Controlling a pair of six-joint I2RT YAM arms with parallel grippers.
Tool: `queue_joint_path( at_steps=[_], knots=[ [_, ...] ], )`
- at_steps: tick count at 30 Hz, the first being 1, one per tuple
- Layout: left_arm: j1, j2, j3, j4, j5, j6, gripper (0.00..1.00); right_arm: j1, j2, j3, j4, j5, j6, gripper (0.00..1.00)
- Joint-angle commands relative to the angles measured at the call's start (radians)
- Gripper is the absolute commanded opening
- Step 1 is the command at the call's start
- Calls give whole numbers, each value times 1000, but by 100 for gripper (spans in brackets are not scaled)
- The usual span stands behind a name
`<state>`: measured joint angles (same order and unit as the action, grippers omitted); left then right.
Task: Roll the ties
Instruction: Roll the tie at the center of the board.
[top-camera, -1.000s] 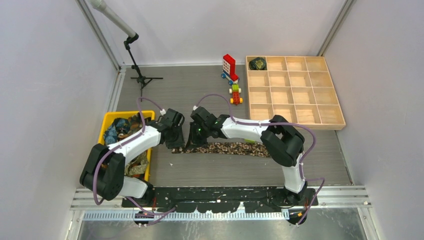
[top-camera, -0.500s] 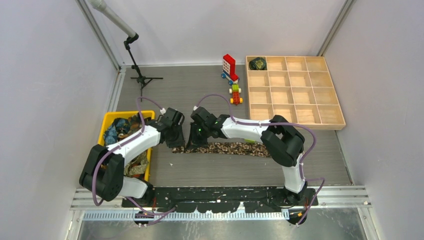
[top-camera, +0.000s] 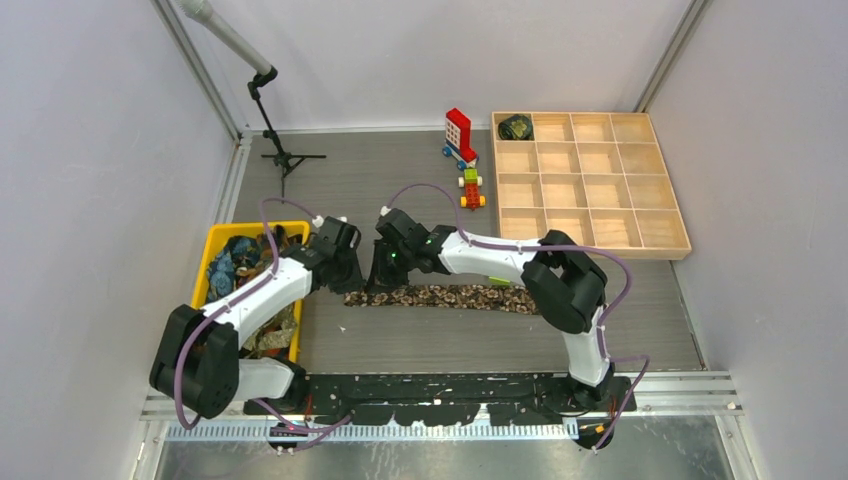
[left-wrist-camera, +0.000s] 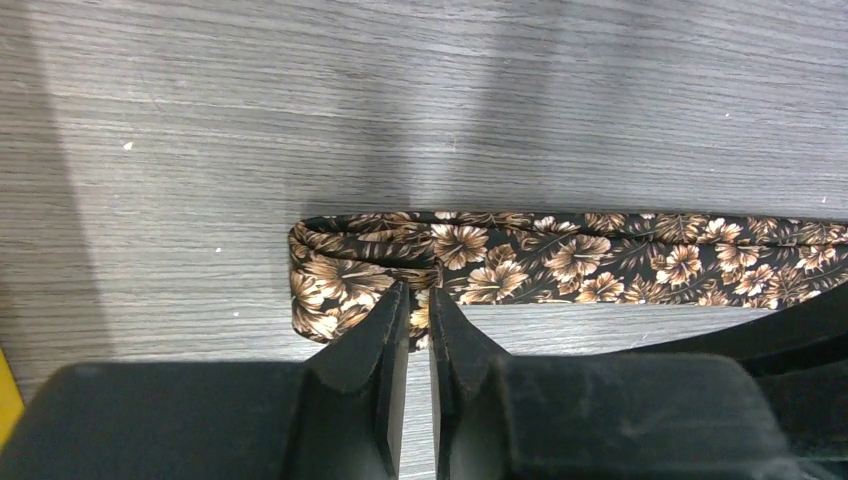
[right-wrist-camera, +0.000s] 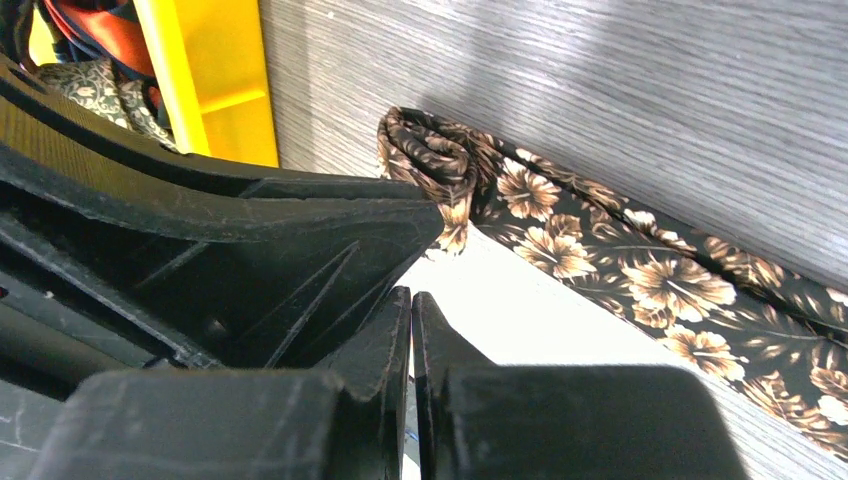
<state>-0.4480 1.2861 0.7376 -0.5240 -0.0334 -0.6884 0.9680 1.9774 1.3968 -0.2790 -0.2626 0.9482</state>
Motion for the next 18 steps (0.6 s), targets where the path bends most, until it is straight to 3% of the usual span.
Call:
queue_joint_path(
  at_steps=[1, 13, 16, 18],
  knots=[
    [20, -48, -8, 9, -10, -4, 13, 8, 19, 59, 3, 7, 12, 10],
    [101, -152, 28, -96, 5, 29, 8, 16, 74, 132, -13, -3, 13, 10],
    [117, -182, 24, -114, 1, 45, 14, 16, 92, 144, -15, -4, 14, 10],
    [121, -196, 21, -131, -18, 58, 24, 16, 103, 151, -13, -6, 12, 10]
  ],
)
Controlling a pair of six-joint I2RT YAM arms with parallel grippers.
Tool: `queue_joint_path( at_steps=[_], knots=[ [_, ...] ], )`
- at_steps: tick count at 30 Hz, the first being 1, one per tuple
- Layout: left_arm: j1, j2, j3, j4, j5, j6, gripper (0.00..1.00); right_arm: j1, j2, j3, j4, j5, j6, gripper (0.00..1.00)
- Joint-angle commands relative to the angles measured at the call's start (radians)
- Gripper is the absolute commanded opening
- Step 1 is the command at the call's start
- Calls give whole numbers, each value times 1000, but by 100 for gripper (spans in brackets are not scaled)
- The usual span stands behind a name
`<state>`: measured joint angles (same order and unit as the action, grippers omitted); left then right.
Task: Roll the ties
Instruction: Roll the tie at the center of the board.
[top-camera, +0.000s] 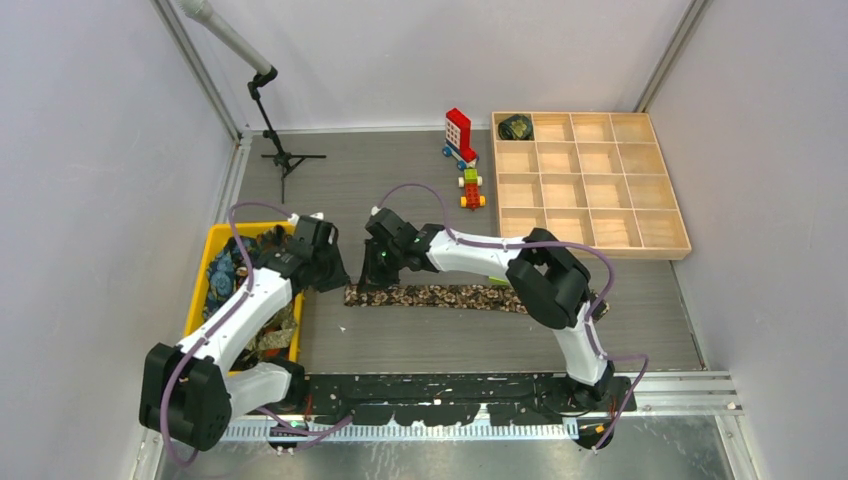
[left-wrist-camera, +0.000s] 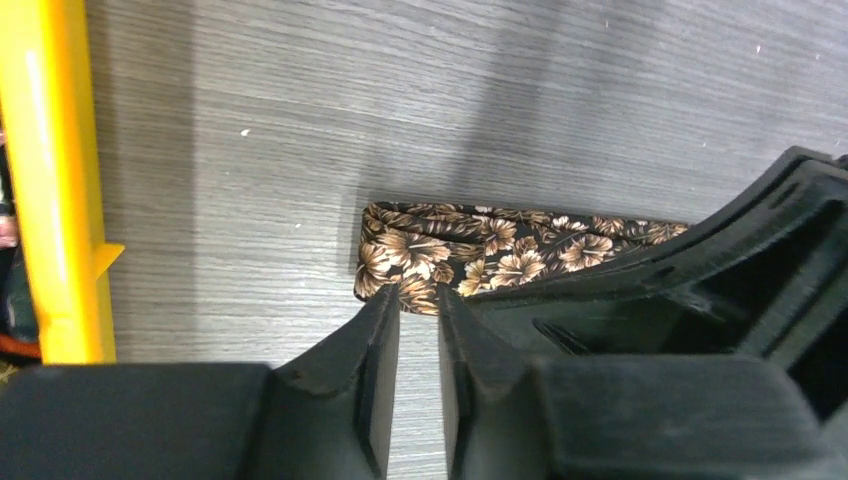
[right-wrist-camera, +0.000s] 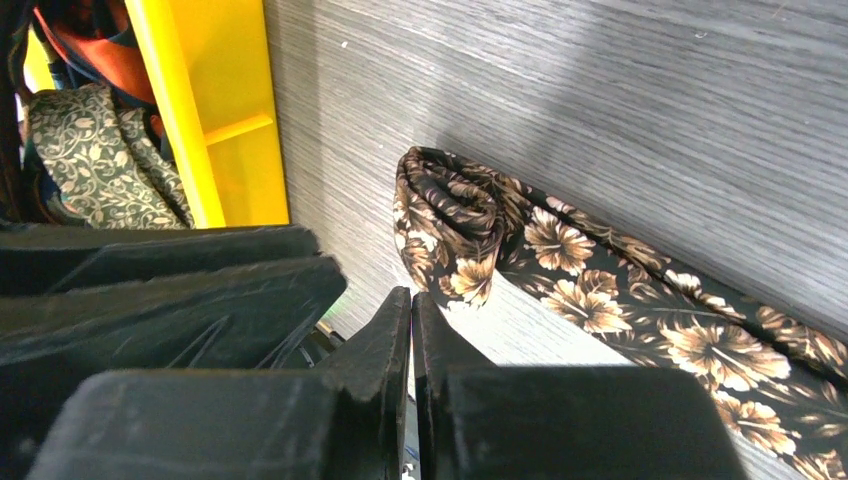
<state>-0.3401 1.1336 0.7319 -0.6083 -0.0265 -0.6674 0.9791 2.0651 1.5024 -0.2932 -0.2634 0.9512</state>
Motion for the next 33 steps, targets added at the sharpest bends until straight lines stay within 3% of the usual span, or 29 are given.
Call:
queue_joint_path(
  at_steps=[1, 5, 14, 33],
  knots=[
    [15, -51, 24, -54, -30, 43, 29, 5, 20, 49, -1, -6, 9, 10],
    [21, -76, 8, -73, -43, 54, 45, 5, 37, 55, 0, -5, 8, 10],
    [36, -96, -35, -49, -13, 59, 57, 6, 46, 32, 3, 9, -1, 10],
    [45, 9, -100, 70, 75, 51, 52, -7, 55, -46, 47, 13, -4, 9]
  ],
)
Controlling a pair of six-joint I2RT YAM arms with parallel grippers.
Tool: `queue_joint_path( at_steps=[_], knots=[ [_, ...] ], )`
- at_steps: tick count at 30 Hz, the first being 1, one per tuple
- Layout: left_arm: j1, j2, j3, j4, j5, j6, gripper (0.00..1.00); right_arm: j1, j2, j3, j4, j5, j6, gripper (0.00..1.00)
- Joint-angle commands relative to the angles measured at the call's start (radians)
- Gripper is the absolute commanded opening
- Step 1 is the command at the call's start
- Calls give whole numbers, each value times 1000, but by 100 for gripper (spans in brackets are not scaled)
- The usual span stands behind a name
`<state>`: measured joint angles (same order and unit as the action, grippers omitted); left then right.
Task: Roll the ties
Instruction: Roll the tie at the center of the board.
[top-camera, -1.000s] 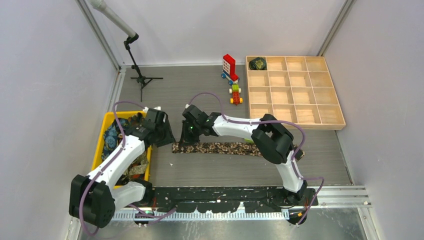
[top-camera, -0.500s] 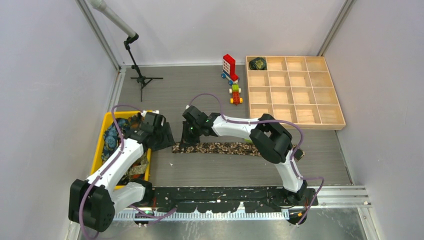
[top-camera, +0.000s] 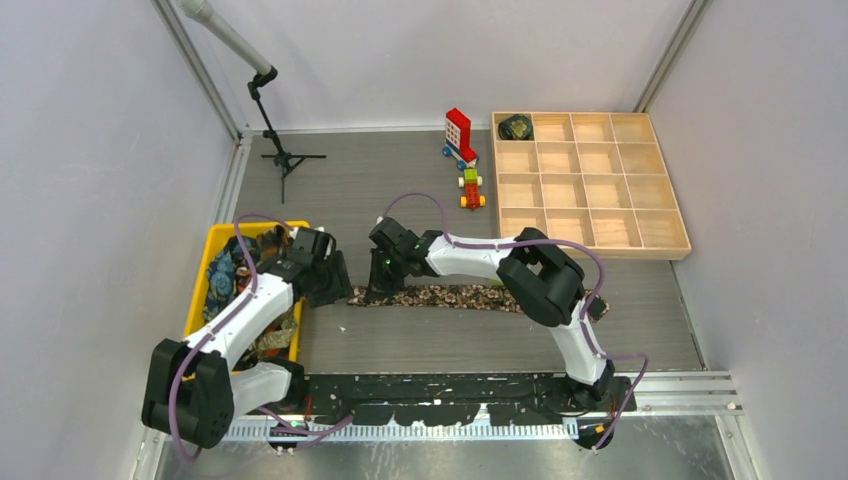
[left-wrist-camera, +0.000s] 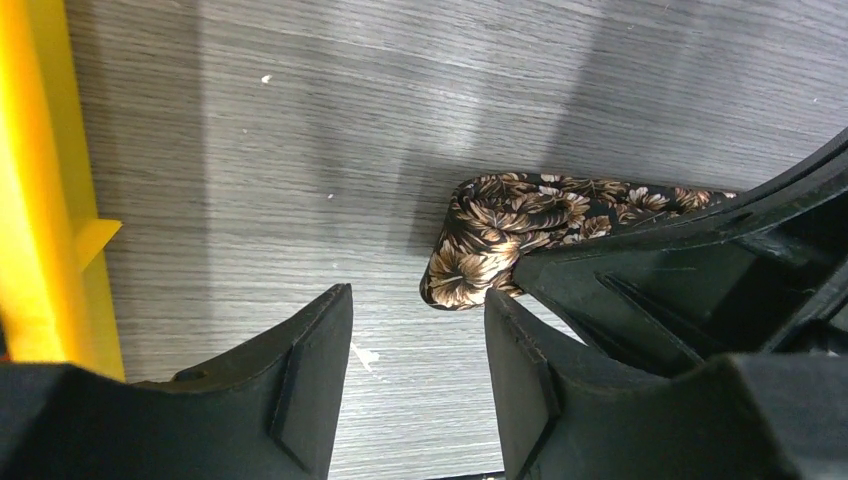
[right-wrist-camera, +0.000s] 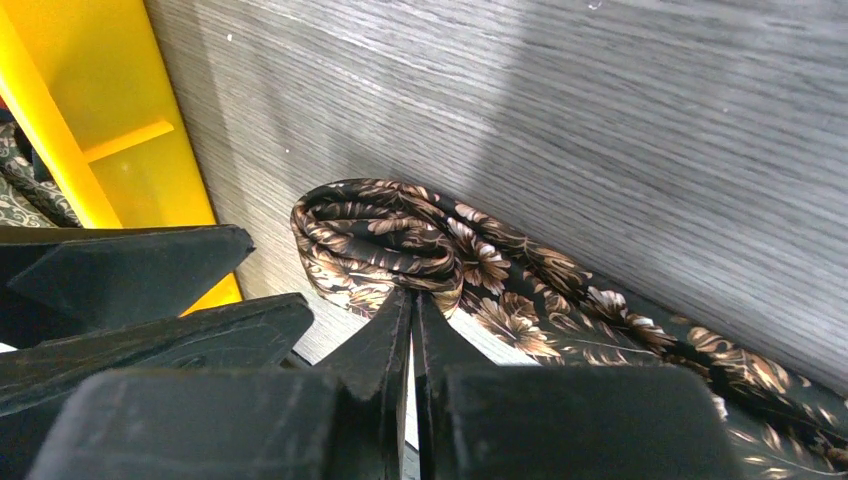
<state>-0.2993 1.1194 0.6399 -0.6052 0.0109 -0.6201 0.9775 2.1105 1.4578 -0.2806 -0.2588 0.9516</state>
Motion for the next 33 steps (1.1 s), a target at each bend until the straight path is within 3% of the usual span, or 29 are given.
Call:
queue_joint_path(
  at_steps=[1, 19, 33],
  knots=[
    [4, 29, -8, 72, 40, 6, 52, -6, 10, 1, 35, 7, -6, 9],
    [3, 168, 3, 118, 26, 23, 50, -7, -23, 52, -17, 5, -20, 10],
    [3, 148, 8, 103, 20, 28, 50, -15, -21, 64, -59, 36, -43, 9]
  ],
)
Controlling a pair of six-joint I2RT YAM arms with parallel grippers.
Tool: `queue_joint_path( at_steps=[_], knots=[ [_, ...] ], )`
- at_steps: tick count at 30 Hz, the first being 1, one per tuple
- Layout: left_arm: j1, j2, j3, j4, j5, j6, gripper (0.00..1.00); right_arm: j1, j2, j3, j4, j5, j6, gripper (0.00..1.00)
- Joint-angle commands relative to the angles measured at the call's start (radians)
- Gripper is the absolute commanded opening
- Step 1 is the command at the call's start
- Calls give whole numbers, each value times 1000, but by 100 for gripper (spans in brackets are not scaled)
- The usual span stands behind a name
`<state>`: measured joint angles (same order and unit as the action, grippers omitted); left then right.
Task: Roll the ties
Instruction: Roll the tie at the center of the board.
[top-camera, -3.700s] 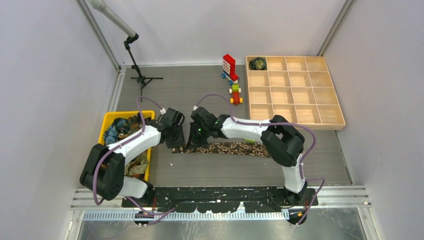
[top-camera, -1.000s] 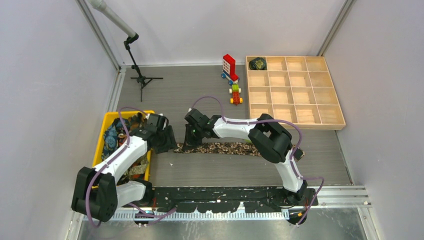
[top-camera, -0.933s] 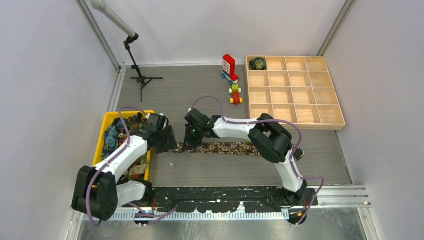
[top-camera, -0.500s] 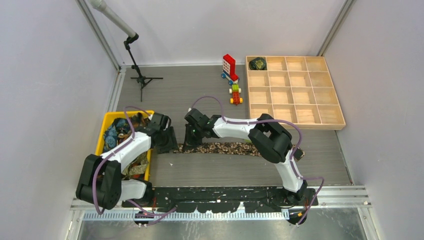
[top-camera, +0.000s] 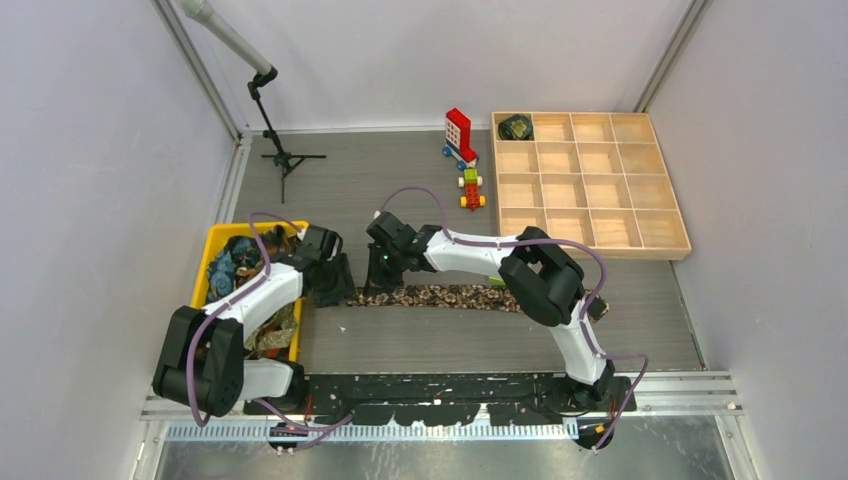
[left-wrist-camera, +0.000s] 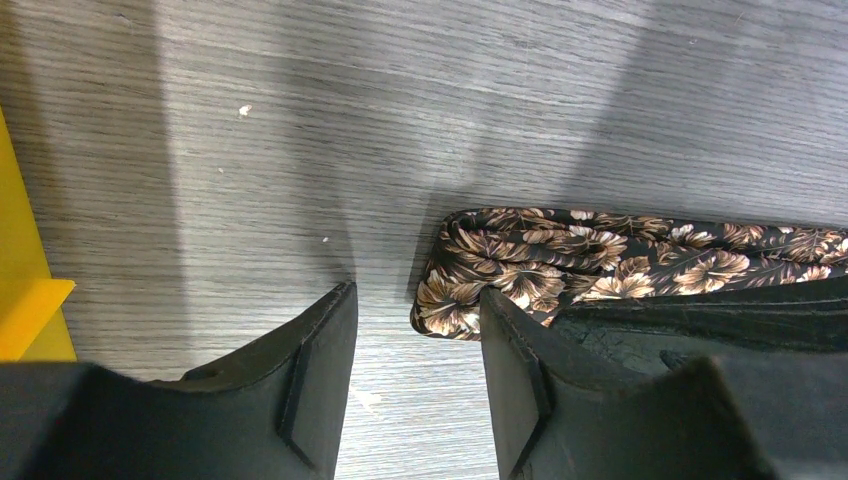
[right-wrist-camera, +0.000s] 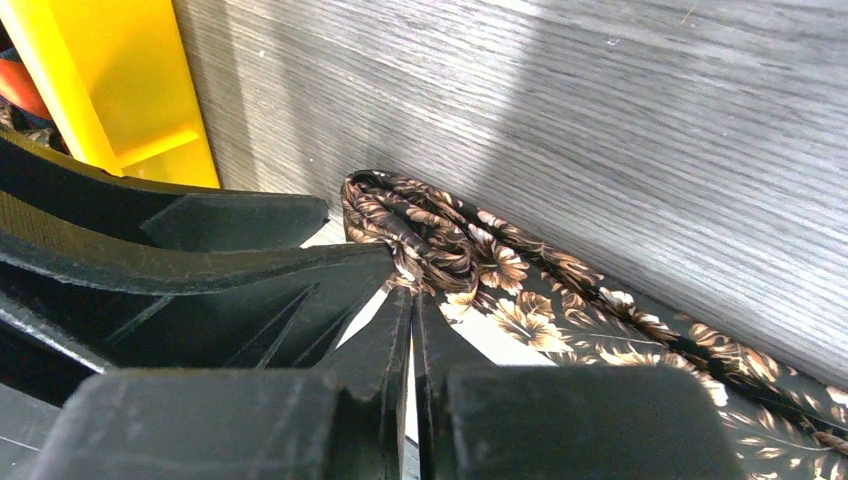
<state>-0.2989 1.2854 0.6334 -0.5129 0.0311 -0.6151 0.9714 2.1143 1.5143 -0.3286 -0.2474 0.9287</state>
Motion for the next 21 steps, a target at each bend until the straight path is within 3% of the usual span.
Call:
queue_joint_path(
  at_steps=[1, 6, 13, 21],
  knots=[
    [4, -20, 14, 9, 0, 24, 49, -9, -23, 3, -13, 27, -22, 9],
    [4, -29, 23, -3, 1, 22, 50, -13, -5, -23, -10, 32, -26, 9],
    [3, -89, 58, -52, -23, 39, 65, -18, 16, -45, -9, 35, -31, 9],
    [4, -115, 46, -6, -2, 92, 66, -26, 18, -69, 5, 33, -31, 9]
  ],
)
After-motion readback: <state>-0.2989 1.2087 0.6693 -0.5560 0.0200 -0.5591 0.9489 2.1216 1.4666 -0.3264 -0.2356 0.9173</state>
